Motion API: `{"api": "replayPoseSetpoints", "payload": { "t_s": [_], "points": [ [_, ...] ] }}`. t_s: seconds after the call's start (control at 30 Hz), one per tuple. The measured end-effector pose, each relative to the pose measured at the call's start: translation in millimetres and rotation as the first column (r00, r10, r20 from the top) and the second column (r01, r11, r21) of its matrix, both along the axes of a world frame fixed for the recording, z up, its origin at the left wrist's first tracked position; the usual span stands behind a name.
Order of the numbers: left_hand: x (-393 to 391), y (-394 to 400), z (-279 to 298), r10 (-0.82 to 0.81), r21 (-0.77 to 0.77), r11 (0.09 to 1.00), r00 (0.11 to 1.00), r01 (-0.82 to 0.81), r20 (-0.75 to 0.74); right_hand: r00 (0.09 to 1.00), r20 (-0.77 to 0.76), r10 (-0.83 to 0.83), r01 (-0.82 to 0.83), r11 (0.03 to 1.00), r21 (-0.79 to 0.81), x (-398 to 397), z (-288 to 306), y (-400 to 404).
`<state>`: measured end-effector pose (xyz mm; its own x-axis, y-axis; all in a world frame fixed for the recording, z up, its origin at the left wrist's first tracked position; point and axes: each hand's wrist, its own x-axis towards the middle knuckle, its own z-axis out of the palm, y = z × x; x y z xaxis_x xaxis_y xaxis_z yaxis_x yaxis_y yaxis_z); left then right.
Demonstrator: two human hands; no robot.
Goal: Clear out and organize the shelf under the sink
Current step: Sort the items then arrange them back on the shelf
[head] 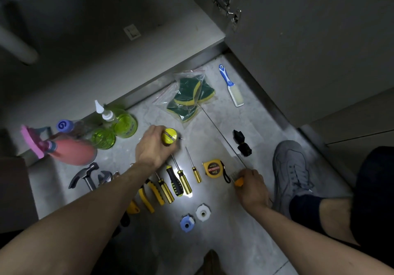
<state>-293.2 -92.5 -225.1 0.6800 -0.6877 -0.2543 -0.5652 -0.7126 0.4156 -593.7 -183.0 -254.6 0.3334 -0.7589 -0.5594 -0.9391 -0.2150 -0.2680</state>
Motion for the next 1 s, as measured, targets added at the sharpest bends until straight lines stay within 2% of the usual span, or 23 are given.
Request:
{"api": "replayPoseSetpoints", "payload": {
  "t_s": [0.1,0.27,0.43,0.53,0.67,0.93,1.0],
  "points": [
    [-25.6,-23.4,-0.6,-0.162,-0.001,0.987,0.985,0.162,-0.058,0.999,0.014,-0.047,0.047,0.998,0.029,4.7,4.4,-3.4],
    [-66.4,-52.4,-17.6,-0.303,0.079,0.947,0.948,0.311,-0.094,0.994,0.070,-0.087,0.086,0.996,0.013,4.3,8.2,-11.8],
    [-70.4,-58.2,-32.7,-0.377,0.167,0.902,0.914,0.399,-0.152,0.945,0.287,-0.158,0.151,0.987,0.049,10.8,4.9,-26.0],
    [-64.5,-58.8,-34.8,-0.383,0.179,0.898,0.915,0.401,-0.130,0.911,0.371,-0.181,0.147,0.982,0.119,28.2,2.9,-34.8],
    [-54.4,-59.1,-33.6,-0.373,0.180,0.904,0.921,0.389,-0.114,0.914,0.371,-0.165,0.091,0.973,0.210,56.5,-6.5,-41.8],
    [-26.1,-37.0,-21.3,-0.232,0.047,0.972,0.973,0.231,0.017,0.869,0.435,-0.236,0.154,0.964,0.216,81.4,-17.3,-36.0],
    [-13.3,-31.1,-21.4,-0.208,0.074,0.976,0.977,0.204,0.047,0.853,0.459,-0.247,0.175,0.965,0.193,81.5,-18.3,-38.4]
  ]
}}
